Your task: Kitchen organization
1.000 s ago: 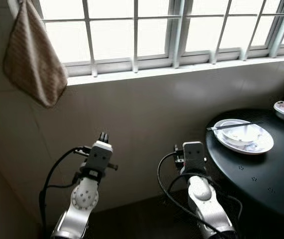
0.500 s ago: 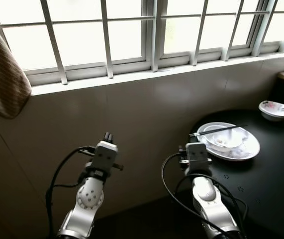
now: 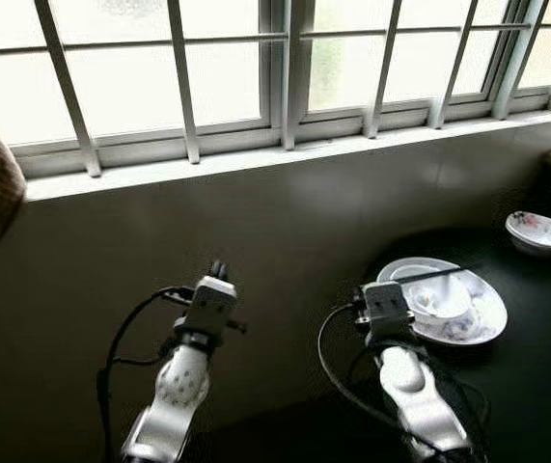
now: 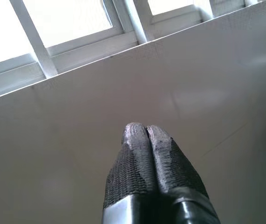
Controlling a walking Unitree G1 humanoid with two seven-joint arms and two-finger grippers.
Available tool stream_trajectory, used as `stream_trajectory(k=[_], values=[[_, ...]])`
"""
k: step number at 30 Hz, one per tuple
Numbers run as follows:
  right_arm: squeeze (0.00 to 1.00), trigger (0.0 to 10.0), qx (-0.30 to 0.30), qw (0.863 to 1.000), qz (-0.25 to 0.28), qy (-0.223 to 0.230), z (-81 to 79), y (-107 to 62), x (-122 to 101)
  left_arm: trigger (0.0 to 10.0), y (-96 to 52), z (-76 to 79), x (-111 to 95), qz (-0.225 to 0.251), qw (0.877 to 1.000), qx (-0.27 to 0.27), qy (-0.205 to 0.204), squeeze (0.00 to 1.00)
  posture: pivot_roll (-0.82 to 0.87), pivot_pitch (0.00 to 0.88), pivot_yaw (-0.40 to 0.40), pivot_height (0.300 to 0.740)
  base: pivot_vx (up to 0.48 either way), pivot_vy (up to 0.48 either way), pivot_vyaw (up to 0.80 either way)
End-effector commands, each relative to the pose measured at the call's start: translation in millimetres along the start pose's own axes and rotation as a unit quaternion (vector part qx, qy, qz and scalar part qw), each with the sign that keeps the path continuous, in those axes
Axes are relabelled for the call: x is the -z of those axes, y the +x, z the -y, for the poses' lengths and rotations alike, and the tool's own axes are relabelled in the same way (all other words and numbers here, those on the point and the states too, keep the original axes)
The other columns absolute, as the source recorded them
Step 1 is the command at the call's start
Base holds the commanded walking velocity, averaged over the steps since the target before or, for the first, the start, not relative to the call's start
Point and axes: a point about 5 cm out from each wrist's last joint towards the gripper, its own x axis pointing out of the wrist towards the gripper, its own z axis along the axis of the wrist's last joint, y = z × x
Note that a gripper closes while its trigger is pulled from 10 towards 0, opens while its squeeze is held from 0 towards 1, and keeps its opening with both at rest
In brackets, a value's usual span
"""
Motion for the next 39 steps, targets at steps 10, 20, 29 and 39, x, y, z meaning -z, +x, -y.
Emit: stream_trajectory(k=[10,20,29,39], values=[[0.00,10.0,-0.035,0.999,0.016,-0.004,-16.6,-1.0,-6.8,10.0,1.2,-8.8,2.5,-0.005,1.000,-0.012,0.011,0.00,0.02,0.000,-0.003,0.740,0.198,0.000,0.36],[0.00,10.0,-0.081,0.978,0.008,-0.192,-20.4,-3.1,10.3,10.0,1.5,-6.4,4.3,-0.010,1.000,-0.004,0.011,0.00,0.02,0.000,-0.002,0.740,0.000,0.000,0.00],[0.00,10.0,-0.036,0.963,-0.034,-0.266,1.0,-0.3,28.3,10.0,1.5,-6.6,5.0,-0.011,1.000,-0.002,0.012,0.00,0.02,0.000,-0.002,0.740,0.000,0.000,0.00],[0.00,10.0,-0.016,0.963,-0.054,-0.264,13.3,3.1,37.2,10.0,0.8,-5.3,5.7,-0.013,1.000,-0.001,0.012,0.00,0.02,0.000,-0.004,0.740,0.000,0.000,0.00]])
